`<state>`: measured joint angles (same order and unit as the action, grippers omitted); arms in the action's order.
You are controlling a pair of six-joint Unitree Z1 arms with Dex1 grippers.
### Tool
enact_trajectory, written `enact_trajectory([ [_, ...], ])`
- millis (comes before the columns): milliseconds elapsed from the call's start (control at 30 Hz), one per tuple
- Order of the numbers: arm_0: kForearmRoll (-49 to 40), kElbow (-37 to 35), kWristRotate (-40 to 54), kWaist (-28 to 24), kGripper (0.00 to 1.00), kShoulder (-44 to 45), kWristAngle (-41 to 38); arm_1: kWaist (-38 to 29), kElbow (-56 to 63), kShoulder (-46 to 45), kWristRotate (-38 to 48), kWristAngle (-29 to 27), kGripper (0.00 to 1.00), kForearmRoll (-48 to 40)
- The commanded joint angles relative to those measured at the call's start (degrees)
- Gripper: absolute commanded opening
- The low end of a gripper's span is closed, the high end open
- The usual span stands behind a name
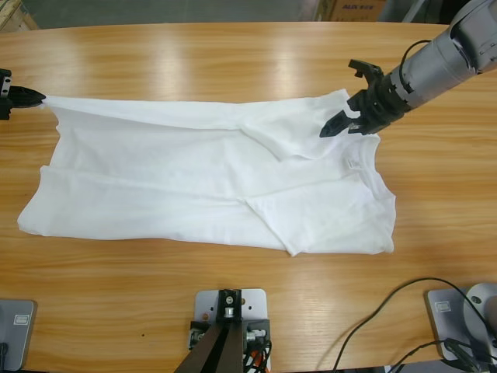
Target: Fold clothes
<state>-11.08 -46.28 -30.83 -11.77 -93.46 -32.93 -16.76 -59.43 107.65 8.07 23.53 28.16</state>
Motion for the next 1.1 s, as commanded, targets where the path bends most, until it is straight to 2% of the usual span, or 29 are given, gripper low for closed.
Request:
enact_trajectory([
  [33,-0.9,0.2,0.6,-0.5,0.0,-2.8,-0.9,-1.1,-0.9,2.9,-1.1,-1.9,0.862,-1.4],
  [467,-1.0,0.4,0.9,-0.6,0.0,-3.1,-0.8,-2.3,-2.6,4.5,-1.7,-2.4,0.849,-1.4],
  [633,-1.0,0.7,0.9,-0.6,0.0,-3.2,-0.8,-2.3,-2.4,4.0,-1.7,-2.9,0.387,-1.3],
  [667,-1.0,0.7,0.9,-0.6,0.0,-3.2,-0.8,-2.3,-2.4,3.8,-1.7,-3.1,0.318,-1.3],
  [700,-1.0,0.7,0.9,-0.6,0.0,-3.2,-0.8,-2.3,-2.4,3.6,-1.7,-3.2,0.309,-1.3],
  [733,-1.0,0.7,0.9,-0.6,0.0,-3.2,-0.8,-2.3,-2.4,3.4,-1.7,-3.5,0.249,-1.2],
  [767,-1.0,0.7,0.9,-0.6,0.0,-3.2,-0.8,-2.3,-2.3,3.2,-1.7,-3.8,0.087,-1.1],
  [800,-1.0,0.7,0.9,-0.6,0.0,-3.2,-0.8,-2.3,-2.2,2.8,-1.7,-4.6,0.006,-0.9],
  [1100,-1.0,0.7,0.9,-0.6,0.0,-2.7,-0.8,-2.3,-0.4,1.8,-1.5,-5.9,0.0,-0.3],
])
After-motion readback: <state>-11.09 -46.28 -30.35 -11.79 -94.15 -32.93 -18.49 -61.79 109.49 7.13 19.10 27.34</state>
